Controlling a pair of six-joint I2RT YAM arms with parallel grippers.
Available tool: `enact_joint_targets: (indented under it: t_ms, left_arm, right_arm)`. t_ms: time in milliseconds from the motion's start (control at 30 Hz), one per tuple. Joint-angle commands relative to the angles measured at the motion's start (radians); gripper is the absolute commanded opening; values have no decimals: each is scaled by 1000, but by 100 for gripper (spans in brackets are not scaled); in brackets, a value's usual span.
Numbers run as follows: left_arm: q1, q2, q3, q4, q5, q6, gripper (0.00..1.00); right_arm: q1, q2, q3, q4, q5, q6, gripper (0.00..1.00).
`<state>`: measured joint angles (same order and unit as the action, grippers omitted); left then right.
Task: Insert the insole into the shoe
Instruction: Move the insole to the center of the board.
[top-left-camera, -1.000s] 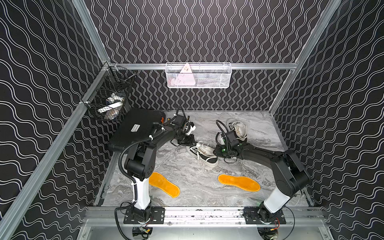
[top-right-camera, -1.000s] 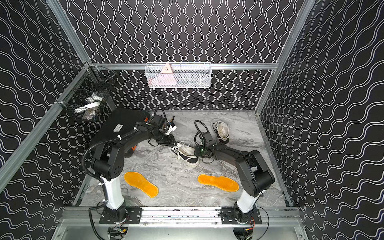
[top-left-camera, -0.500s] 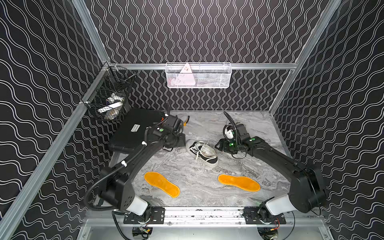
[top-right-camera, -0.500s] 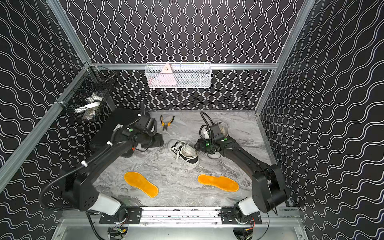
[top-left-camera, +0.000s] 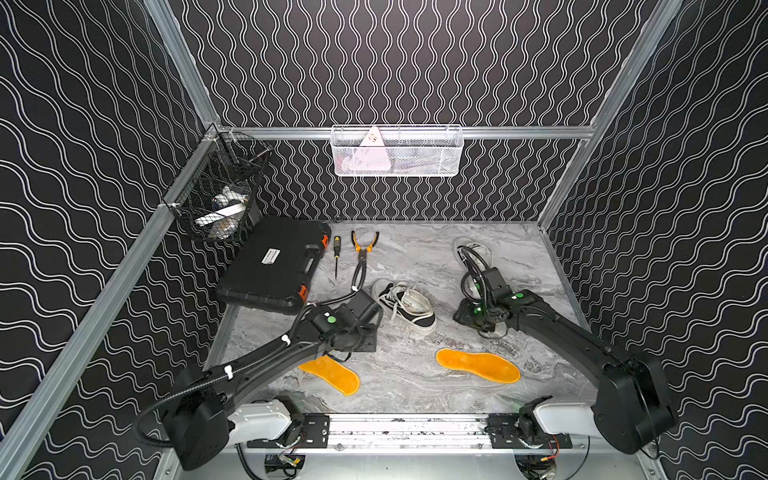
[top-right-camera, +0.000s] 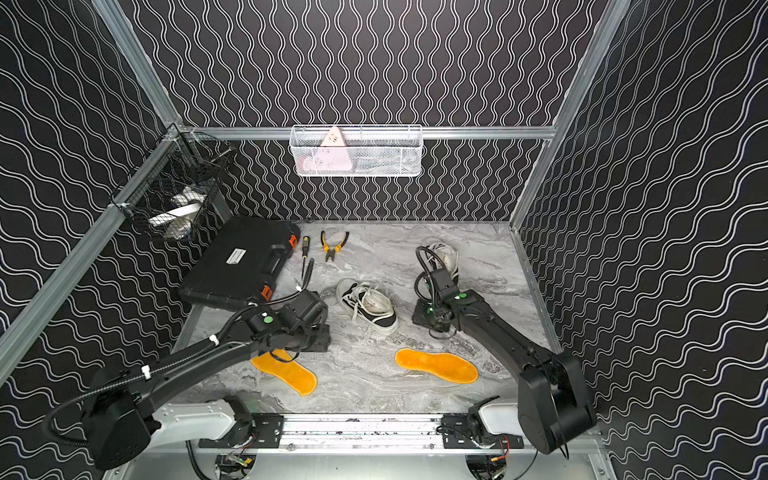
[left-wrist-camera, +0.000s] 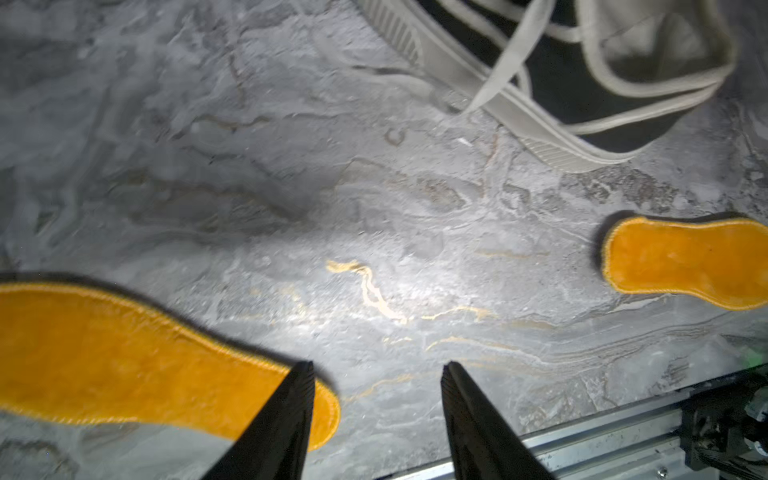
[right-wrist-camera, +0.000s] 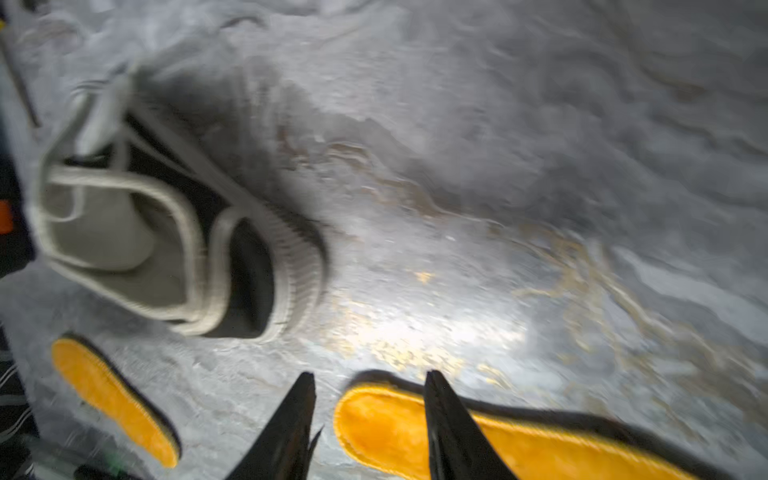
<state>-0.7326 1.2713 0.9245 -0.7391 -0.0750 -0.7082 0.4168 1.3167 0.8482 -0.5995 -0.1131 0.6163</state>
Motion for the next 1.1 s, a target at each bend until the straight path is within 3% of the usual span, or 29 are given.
enact_joint_targets:
  t_ms: [0, 233, 367, 633, 800, 933, 1067]
  left_arm:
    - [-19, 71, 31, 62, -29, 36, 55]
    - [-18, 208, 153, 95, -28, 96, 57]
    - [-14, 234, 214, 100, -24, 135, 57]
    - [-1, 225, 324, 66, -11, 176, 60]
    - [85, 218, 344, 35, 34, 199, 61]
    - [124, 205, 306, 41, 32, 231, 61]
    - [119, 221, 301, 39, 10, 267, 58]
  right_arm:
    - [2, -41, -65, -101, -6, 99, 45]
    - [33, -60, -146, -135, -1, 212, 43]
    - [72, -10, -177, -37, -25, 224, 44]
    - [202, 246, -21, 135, -73, 112, 48]
    - [288, 340, 99, 143, -97, 68, 51]
    - [303, 246, 78, 111, -85, 105, 56]
    - [249, 110, -1, 30, -13, 184, 56]
